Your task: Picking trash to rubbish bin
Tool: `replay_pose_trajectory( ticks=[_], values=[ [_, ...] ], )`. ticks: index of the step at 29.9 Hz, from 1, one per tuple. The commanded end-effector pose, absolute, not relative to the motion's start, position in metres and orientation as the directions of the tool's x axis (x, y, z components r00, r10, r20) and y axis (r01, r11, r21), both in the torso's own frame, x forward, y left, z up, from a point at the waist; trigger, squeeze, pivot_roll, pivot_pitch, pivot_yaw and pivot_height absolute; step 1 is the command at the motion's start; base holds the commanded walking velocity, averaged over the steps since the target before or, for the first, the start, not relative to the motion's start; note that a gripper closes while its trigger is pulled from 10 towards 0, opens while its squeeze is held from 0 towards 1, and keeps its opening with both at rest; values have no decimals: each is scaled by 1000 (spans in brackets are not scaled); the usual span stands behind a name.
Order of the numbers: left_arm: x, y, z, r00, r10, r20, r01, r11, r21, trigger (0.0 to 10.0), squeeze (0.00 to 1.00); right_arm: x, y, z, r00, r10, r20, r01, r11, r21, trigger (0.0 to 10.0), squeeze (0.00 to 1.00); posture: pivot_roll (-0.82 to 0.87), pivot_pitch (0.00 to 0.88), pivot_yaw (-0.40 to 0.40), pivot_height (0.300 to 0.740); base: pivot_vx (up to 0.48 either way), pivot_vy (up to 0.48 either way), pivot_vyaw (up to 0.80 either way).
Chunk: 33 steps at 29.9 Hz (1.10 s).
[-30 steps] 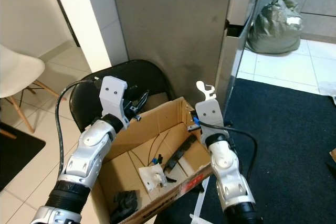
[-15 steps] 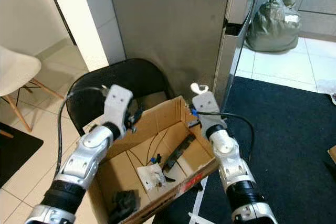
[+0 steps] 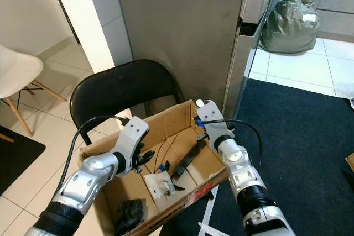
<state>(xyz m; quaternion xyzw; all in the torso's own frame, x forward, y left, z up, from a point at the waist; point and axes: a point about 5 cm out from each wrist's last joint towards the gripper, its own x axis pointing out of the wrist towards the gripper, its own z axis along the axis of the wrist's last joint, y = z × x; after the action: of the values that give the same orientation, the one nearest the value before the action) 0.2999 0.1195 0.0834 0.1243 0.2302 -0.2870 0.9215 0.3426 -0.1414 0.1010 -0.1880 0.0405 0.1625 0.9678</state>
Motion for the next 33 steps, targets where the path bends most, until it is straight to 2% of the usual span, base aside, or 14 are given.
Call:
replay_pose_trajectory(
  ticks=[1,5,13,33],
  values=[
    [299,123,85,733,-465,-496,588,800,119,10000,0,337,-134,95,925,348,-152,-379,861,-339,10000,0,2,107,42,740,0,0,0],
    [300,122,88,732,-470,-493,595,794,127,10000,0,333,-130,90,901,398,-175,-434,837,-333,10000,0,6,104,45,740,0,0,0],
    [296,123,90,708,-481,-518,619,775,127,10000,0,321,-117,77,812,523,-258,-583,731,-355,10000,0,14,92,49,740,0,0,0],
    [291,119,86,678,-492,-546,649,750,130,10000,0,323,-113,73,826,492,-274,-562,754,-341,10000,0,17,73,51,740,0,0,0]
  ],
)
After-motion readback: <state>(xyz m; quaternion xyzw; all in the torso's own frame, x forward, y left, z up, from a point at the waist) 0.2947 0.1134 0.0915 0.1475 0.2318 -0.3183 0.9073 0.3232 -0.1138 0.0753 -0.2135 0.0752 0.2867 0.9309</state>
